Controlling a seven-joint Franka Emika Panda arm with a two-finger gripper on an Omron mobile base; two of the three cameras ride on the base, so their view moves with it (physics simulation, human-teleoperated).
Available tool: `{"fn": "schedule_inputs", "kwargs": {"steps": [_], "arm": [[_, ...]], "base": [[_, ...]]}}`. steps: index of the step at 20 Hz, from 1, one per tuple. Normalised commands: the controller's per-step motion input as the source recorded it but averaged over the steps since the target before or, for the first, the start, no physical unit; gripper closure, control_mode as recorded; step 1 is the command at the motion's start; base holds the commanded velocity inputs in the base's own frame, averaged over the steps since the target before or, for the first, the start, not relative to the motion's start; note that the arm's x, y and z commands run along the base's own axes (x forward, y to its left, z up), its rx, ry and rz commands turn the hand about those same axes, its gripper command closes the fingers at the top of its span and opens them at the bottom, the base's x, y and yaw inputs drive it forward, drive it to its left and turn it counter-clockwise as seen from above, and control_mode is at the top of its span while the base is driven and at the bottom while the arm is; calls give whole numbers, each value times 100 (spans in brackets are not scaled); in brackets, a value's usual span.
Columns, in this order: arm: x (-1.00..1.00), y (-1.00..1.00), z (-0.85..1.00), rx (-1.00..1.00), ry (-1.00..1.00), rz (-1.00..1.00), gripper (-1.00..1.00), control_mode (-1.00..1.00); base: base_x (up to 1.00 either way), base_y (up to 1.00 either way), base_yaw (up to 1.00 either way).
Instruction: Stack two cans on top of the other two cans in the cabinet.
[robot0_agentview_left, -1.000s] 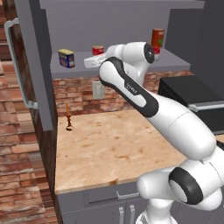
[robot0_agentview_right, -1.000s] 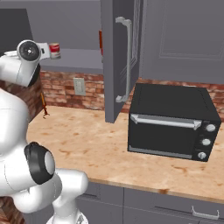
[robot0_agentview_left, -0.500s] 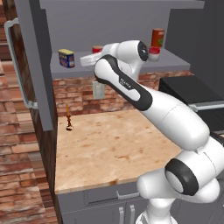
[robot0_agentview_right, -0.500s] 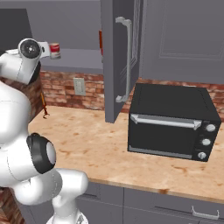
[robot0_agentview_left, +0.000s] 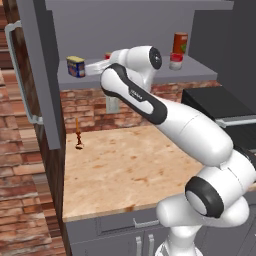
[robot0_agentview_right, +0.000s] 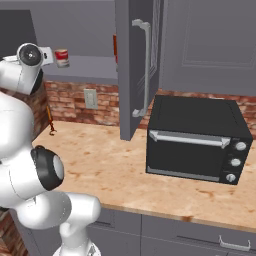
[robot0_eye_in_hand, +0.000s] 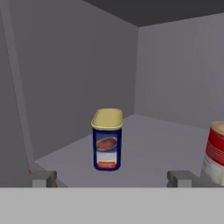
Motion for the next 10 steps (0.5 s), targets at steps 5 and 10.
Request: {"fn": "schedule_inputs", "kwargs": {"steps": [5,10], "arm": [[16,4,0,0,0,0,-100,-100],[16,0,0,0,0,0,-100,-100]], "base": [[0,0,0],[0,0,0]]}}
